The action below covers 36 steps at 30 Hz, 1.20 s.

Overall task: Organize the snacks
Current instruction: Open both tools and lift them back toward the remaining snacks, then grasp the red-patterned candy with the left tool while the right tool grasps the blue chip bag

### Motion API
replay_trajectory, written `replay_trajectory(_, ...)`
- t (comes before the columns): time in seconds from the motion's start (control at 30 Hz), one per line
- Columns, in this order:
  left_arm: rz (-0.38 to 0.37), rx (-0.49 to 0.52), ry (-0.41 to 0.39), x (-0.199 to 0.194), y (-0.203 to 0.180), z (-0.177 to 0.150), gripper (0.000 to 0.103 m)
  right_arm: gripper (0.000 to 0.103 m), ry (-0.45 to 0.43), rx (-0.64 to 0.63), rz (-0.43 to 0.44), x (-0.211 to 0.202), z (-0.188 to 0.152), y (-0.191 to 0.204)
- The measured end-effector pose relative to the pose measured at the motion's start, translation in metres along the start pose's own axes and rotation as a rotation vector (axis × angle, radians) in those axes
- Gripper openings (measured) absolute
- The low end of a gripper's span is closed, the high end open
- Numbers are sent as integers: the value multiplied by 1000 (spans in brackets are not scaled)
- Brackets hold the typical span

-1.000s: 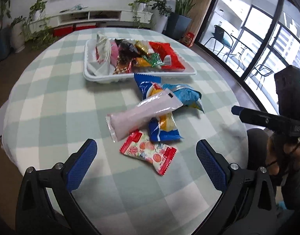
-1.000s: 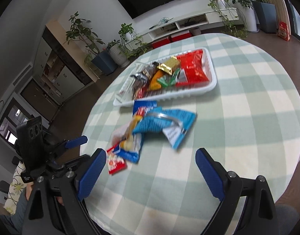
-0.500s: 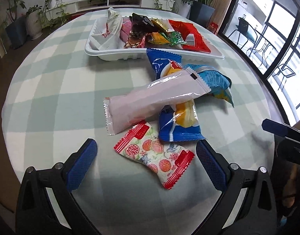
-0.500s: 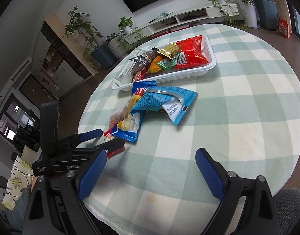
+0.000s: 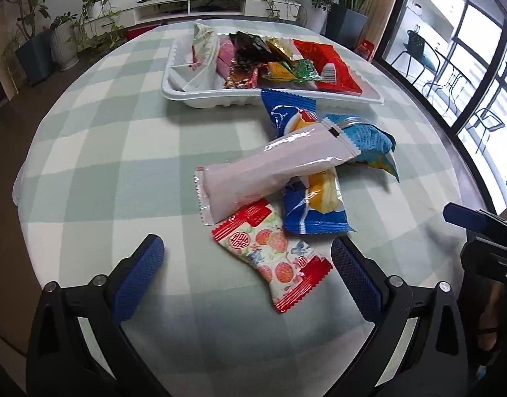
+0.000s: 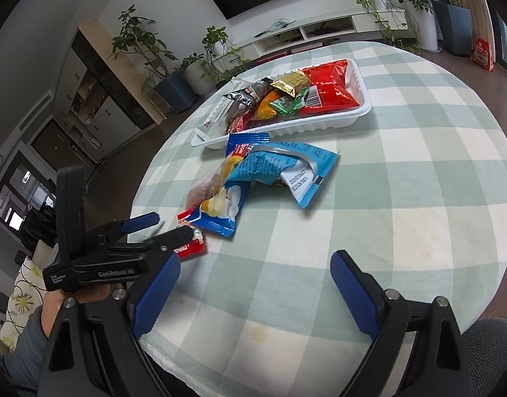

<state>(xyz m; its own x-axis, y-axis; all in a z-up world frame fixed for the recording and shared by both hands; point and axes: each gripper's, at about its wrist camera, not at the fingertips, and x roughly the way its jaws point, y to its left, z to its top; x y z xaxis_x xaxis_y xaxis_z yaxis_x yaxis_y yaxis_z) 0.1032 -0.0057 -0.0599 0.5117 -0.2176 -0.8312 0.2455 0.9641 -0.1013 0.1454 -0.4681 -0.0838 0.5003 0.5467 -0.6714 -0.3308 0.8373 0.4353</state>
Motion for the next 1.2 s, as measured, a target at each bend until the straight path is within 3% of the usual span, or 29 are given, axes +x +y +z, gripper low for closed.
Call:
replay_trajectory(0.2, 34, 62, 17, 12, -5, -4, 100, 95, -4, 3, -2, -2, 0, 1)
replay_trajectory(0.37, 14, 30, 6, 3, 11, -5, 72, 95, -12, 7, -6, -3, 1, -1)
replay_trajectory(0.6, 21, 68, 20, 4, 10, -3, 71, 95, -10, 1, -9, -4, 0, -1)
replay_trajectory(0.77, 27, 117, 35, 4, 8, 1, 37, 95, -15, -14, -33, -5, 1, -1)
replay_trajectory(1.0, 10, 178, 68, 3, 6, 3, 32, 93, -29, -93, -60, -7, 18, -4)
replay_trajectory(1.2, -64, 186, 88, -4, 5, -4, 31, 92, 16, -315, -76, 5, 45, 3)
